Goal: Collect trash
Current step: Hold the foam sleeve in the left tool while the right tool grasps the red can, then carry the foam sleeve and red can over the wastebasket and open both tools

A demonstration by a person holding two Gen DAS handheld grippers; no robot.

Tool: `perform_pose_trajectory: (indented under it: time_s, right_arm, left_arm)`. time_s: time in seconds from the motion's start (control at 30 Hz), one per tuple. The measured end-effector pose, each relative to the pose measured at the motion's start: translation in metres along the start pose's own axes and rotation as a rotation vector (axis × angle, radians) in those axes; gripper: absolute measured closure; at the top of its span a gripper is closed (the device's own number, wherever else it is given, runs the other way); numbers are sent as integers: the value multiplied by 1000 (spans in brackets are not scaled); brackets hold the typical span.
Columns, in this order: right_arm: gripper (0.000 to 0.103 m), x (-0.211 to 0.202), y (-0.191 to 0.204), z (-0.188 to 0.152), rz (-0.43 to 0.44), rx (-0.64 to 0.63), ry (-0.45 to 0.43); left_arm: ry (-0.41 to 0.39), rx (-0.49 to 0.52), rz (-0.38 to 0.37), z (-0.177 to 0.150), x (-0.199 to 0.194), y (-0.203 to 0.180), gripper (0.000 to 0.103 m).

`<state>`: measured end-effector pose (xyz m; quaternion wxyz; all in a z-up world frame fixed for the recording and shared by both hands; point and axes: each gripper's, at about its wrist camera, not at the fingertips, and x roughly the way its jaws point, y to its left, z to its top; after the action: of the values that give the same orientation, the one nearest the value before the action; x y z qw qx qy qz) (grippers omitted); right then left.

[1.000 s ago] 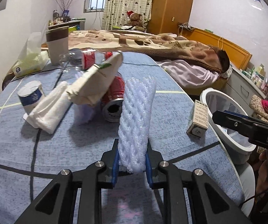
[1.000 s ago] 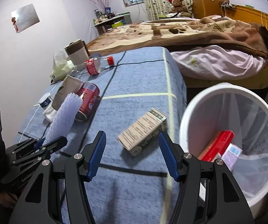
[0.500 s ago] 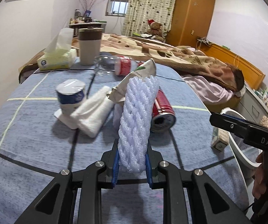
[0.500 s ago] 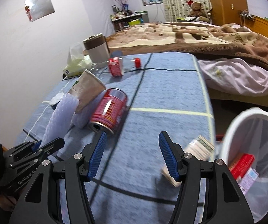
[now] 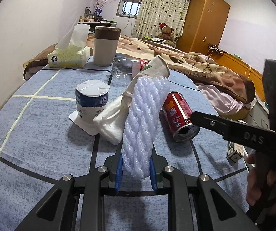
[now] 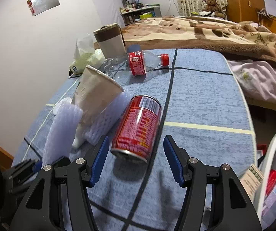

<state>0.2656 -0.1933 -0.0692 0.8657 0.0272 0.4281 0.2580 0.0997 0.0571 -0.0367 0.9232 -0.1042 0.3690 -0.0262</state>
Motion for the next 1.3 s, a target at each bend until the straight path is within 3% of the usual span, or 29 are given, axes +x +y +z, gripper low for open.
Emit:
perform_pose_trajectory:
  time_s: [0.43, 0.47, 0.53, 1.3]
  right_arm:
    - [43, 27, -1, 5, -6, 40, 64]
    - [48, 26, -1, 4, -2, 38, 61]
    - [48, 24, -2, 3, -4, 32, 56]
    - [49, -56, -23, -26, 13, 59, -67]
  left_arm:
    - [20, -7, -13, -3, 8, 4, 80]
    - [21, -6, -13, -3, 9, 4, 80]
    - [26, -4, -13, -4, 9, 3, 80]
    - [15, 63, -20, -11, -21, -38, 80]
